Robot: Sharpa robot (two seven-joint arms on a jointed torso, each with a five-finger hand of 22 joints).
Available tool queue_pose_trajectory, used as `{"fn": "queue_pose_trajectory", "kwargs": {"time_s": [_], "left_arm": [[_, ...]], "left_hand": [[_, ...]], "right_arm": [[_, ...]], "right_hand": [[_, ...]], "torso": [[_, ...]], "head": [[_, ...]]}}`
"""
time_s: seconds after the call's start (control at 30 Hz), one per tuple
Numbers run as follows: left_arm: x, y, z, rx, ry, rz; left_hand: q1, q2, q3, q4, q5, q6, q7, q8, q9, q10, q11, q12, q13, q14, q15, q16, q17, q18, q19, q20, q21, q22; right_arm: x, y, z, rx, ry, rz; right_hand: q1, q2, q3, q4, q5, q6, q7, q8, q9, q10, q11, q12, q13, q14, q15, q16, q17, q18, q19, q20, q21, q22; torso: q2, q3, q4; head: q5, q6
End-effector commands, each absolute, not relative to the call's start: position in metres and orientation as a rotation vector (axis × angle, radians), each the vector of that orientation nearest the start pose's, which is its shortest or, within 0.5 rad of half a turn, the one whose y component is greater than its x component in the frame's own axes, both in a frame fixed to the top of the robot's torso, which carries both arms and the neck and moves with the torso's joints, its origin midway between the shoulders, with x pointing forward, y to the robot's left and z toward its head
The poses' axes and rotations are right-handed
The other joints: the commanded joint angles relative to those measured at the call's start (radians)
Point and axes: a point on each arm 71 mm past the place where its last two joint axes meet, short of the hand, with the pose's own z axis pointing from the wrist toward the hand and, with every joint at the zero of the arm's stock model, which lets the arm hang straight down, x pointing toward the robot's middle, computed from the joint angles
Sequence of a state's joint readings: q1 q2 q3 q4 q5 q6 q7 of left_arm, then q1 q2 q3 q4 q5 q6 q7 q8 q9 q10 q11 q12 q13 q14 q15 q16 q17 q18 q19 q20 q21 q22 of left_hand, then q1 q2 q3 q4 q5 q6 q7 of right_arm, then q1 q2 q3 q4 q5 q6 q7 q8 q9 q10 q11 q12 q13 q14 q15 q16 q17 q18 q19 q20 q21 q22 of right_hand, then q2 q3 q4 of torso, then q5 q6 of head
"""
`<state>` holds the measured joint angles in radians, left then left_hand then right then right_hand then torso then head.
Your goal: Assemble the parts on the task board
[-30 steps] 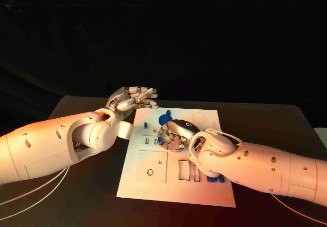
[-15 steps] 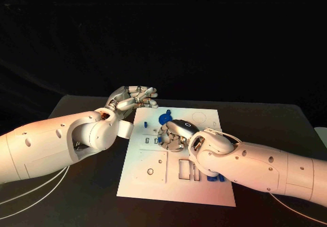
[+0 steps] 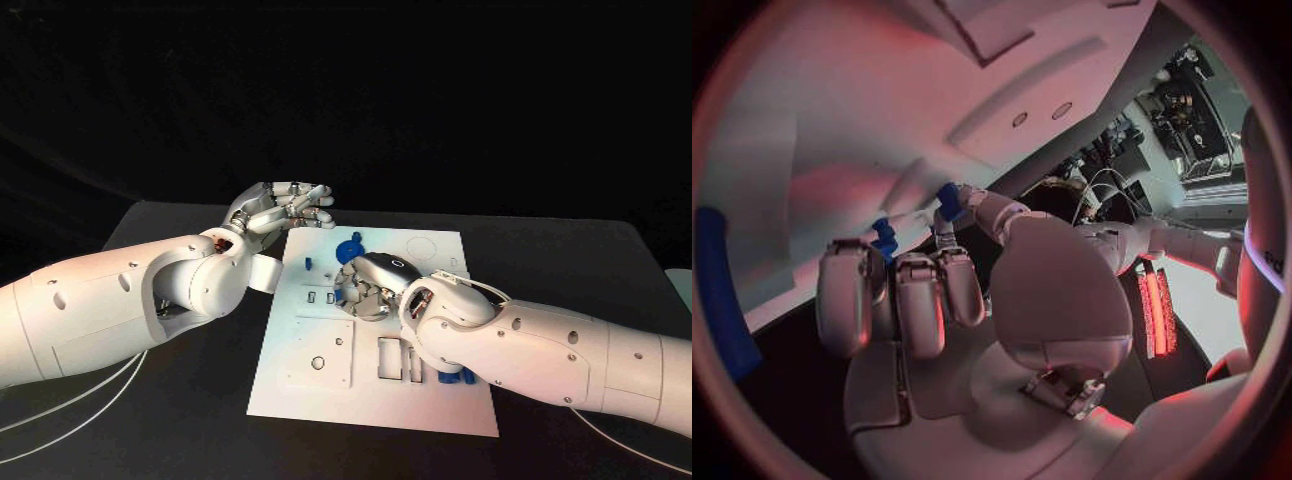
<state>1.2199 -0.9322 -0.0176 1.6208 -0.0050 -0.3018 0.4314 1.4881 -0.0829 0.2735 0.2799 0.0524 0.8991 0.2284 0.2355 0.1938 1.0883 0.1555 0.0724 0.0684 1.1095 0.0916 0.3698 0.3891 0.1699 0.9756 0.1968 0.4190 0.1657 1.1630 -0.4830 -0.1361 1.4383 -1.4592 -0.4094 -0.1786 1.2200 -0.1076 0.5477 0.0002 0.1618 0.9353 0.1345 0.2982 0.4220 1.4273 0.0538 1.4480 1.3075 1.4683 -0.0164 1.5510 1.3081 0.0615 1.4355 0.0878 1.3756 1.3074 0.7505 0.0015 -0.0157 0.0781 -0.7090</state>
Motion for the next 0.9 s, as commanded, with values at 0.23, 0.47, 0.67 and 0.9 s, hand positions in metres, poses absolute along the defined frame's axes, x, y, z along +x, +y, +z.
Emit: {"fn": "queue_pose_trajectory", "kwargs": {"time_s": [0.23, 0.47, 0.67, 0.9], "left_arm": [[0.4763, 0.2222, -0.1492, -1.060, 1.354, -1.631], [0.4767, 0.2224, -0.1493, -1.061, 1.354, -1.630], [0.4768, 0.2224, -0.1494, -1.061, 1.355, -1.630], [0.4769, 0.2227, -0.1495, -1.061, 1.355, -1.629]], "left_hand": [[-0.004, -0.009, 0.003, 0.000, 0.003, -0.006, -0.001, -0.003, 0.001, -0.001, 0.006, -0.006, 0.001, -0.002, 0.006, -0.006, 0.001, 0.012, -0.002, 0.002, 0.006, 0.001], [-0.004, -0.009, 0.003, 0.000, 0.003, -0.006, -0.001, -0.003, 0.001, -0.001, 0.006, -0.006, 0.001, -0.002, 0.006, -0.006, 0.001, 0.012, -0.002, 0.002, 0.006, 0.001], [-0.004, -0.009, 0.003, 0.000, 0.003, -0.006, -0.001, -0.003, 0.001, -0.001, 0.006, -0.006, 0.001, -0.002, 0.006, -0.006, 0.001, 0.012, -0.002, 0.002, 0.006, 0.001], [-0.004, -0.009, 0.003, 0.000, 0.003, -0.006, -0.001, -0.003, 0.001, -0.001, 0.006, -0.006, 0.001, -0.002, 0.006, -0.006, 0.001, 0.012, -0.002, 0.002, 0.006, 0.001]], "right_arm": [[0.4546, -0.0430, -0.2310, -0.275, 1.704, 0.837], [0.4547, -0.0432, -0.2310, -0.274, 1.703, 0.846], [0.4544, -0.0431, -0.2307, -0.274, 1.700, 0.853], [0.4531, -0.0433, -0.2285, -0.265, 1.675, 0.868]], "right_hand": [[-0.023, -0.030, -0.017, 0.003, 0.006, -0.048, 0.022, -0.033, 0.011, -0.016, 0.018, -0.011, 0.082, 0.087, 0.014, -0.002, 0.193, -0.003, -0.007, 0.012, -0.014, 0.051], [-0.042, -0.045, -0.044, 0.021, -0.032, -0.100, 0.041, -0.069, -0.005, -0.029, 0.037, -0.019, 0.072, 0.085, 0.031, -0.004, 0.187, 0.001, -0.015, 0.027, -0.028, 0.041], [-0.048, -0.053, -0.060, 0.028, -0.038, -0.111, 0.045, -0.079, -0.011, -0.035, 0.041, -0.022, 0.067, 0.085, 0.035, -0.003, 0.188, 0.002, -0.017, 0.032, -0.032, 0.039], [-0.058, -0.068, -0.092, 0.043, -0.043, -0.130, 0.050, -0.091, -0.018, -0.048, 0.046, -0.029, 0.058, 0.085, 0.040, -0.003, 0.189, 0.003, -0.021, 0.037, -0.039, 0.035]], "torso": [[0.000, -0.0003, -0.0005], [0.000, -0.0010, -0.0005], [0.000, 0.0002, -0.0002], [0.000, 0.0000, -0.0001]], "head": [[-0.001, 0.000], [-0.003, 0.000], [-0.002, -0.001], [-0.003, -0.001]]}}
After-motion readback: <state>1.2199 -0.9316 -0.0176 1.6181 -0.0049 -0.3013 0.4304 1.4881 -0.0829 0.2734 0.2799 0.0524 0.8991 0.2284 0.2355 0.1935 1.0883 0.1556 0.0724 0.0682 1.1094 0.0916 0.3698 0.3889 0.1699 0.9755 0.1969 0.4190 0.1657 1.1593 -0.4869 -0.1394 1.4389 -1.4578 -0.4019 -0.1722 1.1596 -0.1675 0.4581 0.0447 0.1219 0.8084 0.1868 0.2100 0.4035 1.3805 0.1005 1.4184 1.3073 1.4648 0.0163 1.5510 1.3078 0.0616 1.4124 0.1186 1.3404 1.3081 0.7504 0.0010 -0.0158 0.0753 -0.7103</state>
